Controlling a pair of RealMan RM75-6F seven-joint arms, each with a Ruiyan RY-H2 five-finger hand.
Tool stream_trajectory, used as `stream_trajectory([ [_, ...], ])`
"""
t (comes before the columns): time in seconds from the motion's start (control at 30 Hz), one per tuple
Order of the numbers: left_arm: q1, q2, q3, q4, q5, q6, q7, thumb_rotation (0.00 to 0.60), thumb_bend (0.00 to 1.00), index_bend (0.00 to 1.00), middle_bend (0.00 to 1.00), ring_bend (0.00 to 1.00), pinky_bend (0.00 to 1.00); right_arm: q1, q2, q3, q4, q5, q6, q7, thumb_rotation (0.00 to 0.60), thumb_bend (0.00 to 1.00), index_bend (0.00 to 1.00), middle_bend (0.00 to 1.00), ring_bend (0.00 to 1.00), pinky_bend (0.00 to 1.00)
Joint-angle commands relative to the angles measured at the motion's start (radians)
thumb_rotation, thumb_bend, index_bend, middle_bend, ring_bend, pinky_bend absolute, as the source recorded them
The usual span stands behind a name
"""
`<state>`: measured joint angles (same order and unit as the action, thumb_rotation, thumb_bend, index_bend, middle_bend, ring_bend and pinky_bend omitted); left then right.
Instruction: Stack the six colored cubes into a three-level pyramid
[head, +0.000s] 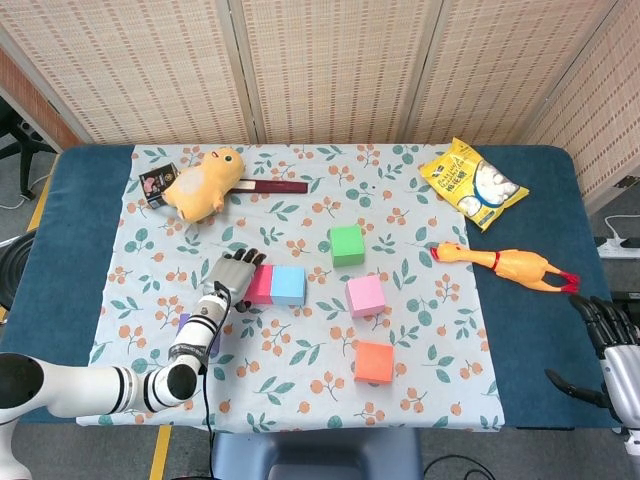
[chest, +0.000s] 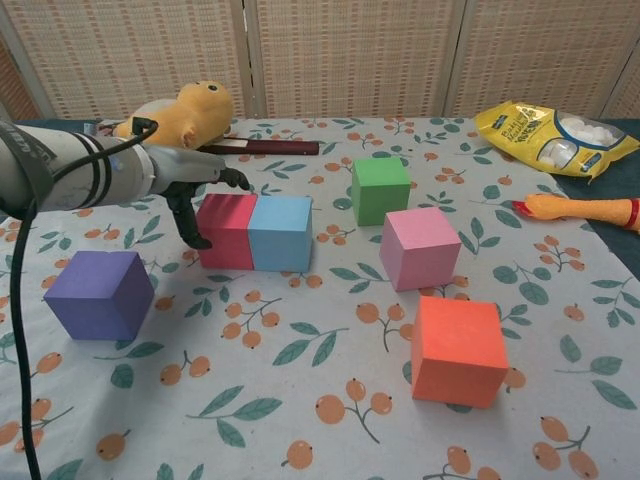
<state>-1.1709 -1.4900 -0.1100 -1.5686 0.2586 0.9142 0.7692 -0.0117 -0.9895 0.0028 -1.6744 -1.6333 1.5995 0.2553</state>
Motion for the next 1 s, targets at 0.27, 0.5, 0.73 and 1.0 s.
stream_trajectory([
  [0.27,0.202,0.198,-0.067,-0.187,0.34,0.167,-0.306,0.6,0.31,0.0,0.0,0.0,0.08,0.053,0.031,-0.001,-0.024,-0.023,-0.077,-0.002,0.6,0.05,0.0,0.07,0.0,0.03],
  [0.5,0.409,0.313,-0.011,-0.165,0.622,0.333,-0.515,0.6,0.29,0.13,0.08,0.02,0.08,0.185,0.066,0.024,-0.071,-0.025,-0.259,-0.009,0.6,0.12,0.0,0.07,0.0,0.05],
  [0.73,0.577,0.406,0.071,-0.111,0.814,0.413,-0.673,0.6,0.29,0.17,0.09,0.03,0.08,0.358,0.051,0.074,-0.103,0.028,-0.497,-0.043,0.6,0.12,0.0,0.07,0.0,0.05],
  [1.0,0.742,0.445,0.149,-0.055,0.997,0.533,-0.783,0.6,0.29,0.18,0.09,0.03,0.08,0.526,-0.022,0.124,-0.085,0.137,-0.721,-0.176,0.6,0.11,0.0,0.07,0.0,0.05],
])
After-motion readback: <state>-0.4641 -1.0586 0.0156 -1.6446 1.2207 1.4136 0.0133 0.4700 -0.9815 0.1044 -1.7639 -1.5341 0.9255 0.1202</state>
